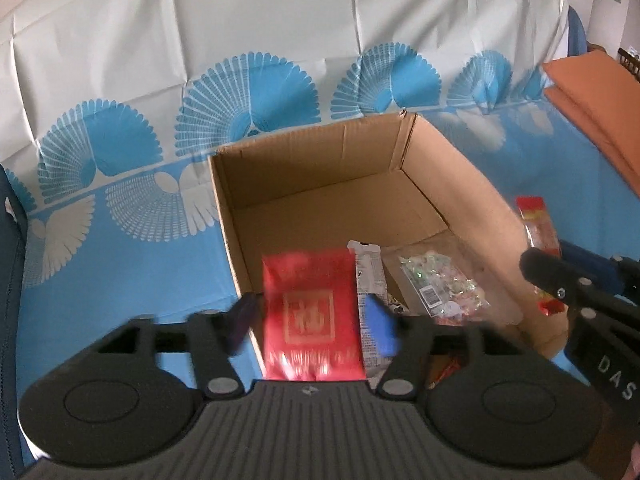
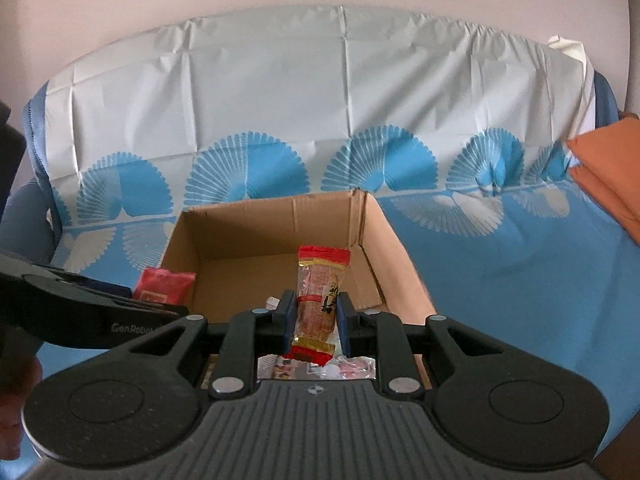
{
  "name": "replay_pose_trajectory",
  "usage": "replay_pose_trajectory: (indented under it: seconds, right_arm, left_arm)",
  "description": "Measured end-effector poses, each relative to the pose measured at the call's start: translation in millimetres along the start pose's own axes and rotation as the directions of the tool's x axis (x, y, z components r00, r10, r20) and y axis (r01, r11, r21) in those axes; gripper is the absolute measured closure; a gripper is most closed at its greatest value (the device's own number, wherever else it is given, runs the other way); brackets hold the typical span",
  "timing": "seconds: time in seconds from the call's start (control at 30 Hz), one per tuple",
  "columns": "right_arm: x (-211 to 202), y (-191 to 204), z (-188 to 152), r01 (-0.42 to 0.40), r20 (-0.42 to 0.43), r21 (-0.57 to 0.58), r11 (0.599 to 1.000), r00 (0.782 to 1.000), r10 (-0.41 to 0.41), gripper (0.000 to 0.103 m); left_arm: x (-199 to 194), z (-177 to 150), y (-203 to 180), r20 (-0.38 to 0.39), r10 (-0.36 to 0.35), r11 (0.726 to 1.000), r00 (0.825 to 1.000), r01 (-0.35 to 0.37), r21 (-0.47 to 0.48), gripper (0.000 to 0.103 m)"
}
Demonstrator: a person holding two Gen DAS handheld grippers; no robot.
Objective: Organize snacks
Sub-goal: 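Open the left tool over the box while the right tool releases the candy, then raise both open tools above the box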
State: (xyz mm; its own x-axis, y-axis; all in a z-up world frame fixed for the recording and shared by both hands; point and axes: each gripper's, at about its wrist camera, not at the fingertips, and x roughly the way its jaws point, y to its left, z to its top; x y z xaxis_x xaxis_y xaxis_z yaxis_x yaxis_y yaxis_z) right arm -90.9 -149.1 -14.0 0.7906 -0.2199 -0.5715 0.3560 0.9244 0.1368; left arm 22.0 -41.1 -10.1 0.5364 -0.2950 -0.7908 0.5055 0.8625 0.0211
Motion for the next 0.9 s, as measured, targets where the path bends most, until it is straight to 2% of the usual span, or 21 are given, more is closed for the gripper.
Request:
replay_pose_trajectory:
  seconds: [0.03, 0.1, 0.13, 0.27, 0.43, 0.57, 0.7, 0.8, 0.9]
  right_arm:
    - [2.9, -1.7, 0.9, 0.006, -0.003, 0.010, 1.000, 1.000, -0.006, 0.070]
    - [0.7, -5.4, 0.5, 0.051, 0.003, 0.036, 0.998, 0.999, -0.052, 0.031]
    - [-1.9, -6.9, -0.5, 0.073, 0.012, 0.047, 0.996, 0.997, -0.073, 0.026]
    - [-13.1, -12.2, -4.7, 0.075, 0.029, 0.067, 0.995, 0.997, -0.077, 0.020]
    - [-36.1, -12.0, -9.6, 0.063, 0.041, 0.075, 0.995, 0.997, -0.066, 0.014]
    - [-56.6, -9.4, -14.0, 0.061, 0.048, 0.067, 0.996, 0.997, -0.064, 0.012]
    - [-74.2, -10.7, -20.7, 0.071, 0.045, 0.087, 0.994, 0.996, -0.075, 0.012]
    - [-85.6, -11.4, -25.0, 0.074, 0.050, 0.082, 0.994, 0.996, -0.078, 0.012]
    - [-95.6, -12.3, -29.7, 0.076, 0.050, 0.080, 0.994, 0.996, -0.080, 0.012]
  left_arm:
    - [0.6, 1.8, -0.2, -0.009, 0.004, 1.000, 1.000, -0.004, 0.001, 0.000]
    - [-1.3, 2.5, 0.1, -0.002, 0.011, 1.000, 1.000, -0.011, 0.001, 0.000]
    - [-1.8, 3.3, -1.2, 0.000, 0.015, 1.000, 1.000, -0.015, 0.008, 0.000]
    - [-7.0, 4.5, -5.4, -0.019, 0.012, 0.999, 1.000, -0.012, 0.034, 0.000]
    - [-26.9, 0.2, -10.7, 0.013, 0.005, 0.999, 1.000, -0.006, 0.053, 0.000]
    - [-44.8, -4.9, -16.4, 0.053, 0.043, 0.997, 0.998, -0.047, 0.059, 0.000]
    - [-55.9, -8.0, -21.6, 0.021, 0.076, 0.994, 0.997, -0.077, 0.083, 0.000]
    - [-63.6, -12.6, -20.3, 0.000, 0.059, 0.995, 0.998, -0.059, 0.077, 0.000]
    - [-67.5, -17.8, -18.1, -0.067, 0.041, 0.997, 0.997, -0.037, 0.064, 0.000]
